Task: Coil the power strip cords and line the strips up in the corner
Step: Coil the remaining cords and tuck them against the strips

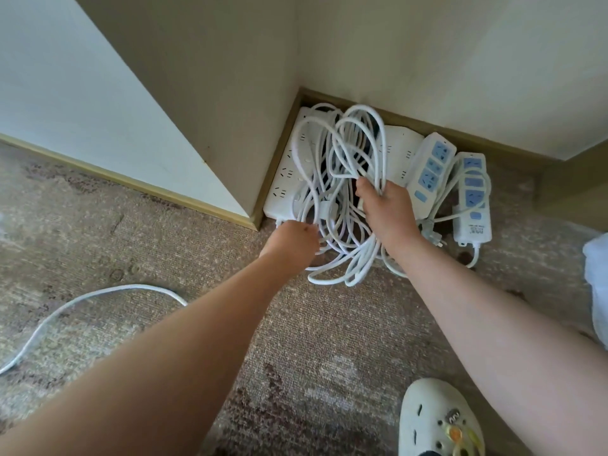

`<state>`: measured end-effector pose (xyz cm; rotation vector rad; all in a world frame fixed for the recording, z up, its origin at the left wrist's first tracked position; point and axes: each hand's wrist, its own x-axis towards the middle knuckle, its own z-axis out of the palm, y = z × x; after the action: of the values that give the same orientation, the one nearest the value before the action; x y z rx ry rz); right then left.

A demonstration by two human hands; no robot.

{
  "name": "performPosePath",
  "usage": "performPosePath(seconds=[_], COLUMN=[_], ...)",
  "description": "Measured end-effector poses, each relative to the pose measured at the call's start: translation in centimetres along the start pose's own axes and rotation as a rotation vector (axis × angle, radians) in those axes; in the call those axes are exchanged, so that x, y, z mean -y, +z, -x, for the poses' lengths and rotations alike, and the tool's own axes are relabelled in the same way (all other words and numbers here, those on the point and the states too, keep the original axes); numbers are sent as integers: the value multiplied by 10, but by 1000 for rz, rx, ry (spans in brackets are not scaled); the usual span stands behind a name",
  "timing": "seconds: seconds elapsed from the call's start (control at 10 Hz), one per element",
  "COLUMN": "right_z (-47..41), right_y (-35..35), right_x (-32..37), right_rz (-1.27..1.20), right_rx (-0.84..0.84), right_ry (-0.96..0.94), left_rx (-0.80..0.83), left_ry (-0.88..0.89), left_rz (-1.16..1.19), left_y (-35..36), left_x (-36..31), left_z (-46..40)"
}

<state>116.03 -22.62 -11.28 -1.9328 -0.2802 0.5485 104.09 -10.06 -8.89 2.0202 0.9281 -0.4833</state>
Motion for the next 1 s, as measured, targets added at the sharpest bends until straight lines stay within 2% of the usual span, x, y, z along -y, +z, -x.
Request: performPosePath(seconds=[0.1, 0.3, 0.5, 0.8, 0.9, 1.0], right_z=[3, 1, 3, 0, 0, -1], right_y=[-3, -8, -3, -2, -2, -1], right_x=[3, 2, 3, 4, 8, 12], right_rz=[-58, -106, -6, -37, -33, -68], right_rx=[76, 157, 157, 100, 56, -28], right_ry=[19, 37, 50, 81, 80, 77], left_rx=[-6, 14, 86, -52, -52, -67], left_ry=[23, 178, 154, 249, 226, 276], left_rz=[-18, -182, -204, -24, -66, -119], left_y=[9, 25, 28, 23, 29, 31], left_x=[2, -29, -34, 80, 93, 82], left_z=[3, -2, -4, 61, 69, 58])
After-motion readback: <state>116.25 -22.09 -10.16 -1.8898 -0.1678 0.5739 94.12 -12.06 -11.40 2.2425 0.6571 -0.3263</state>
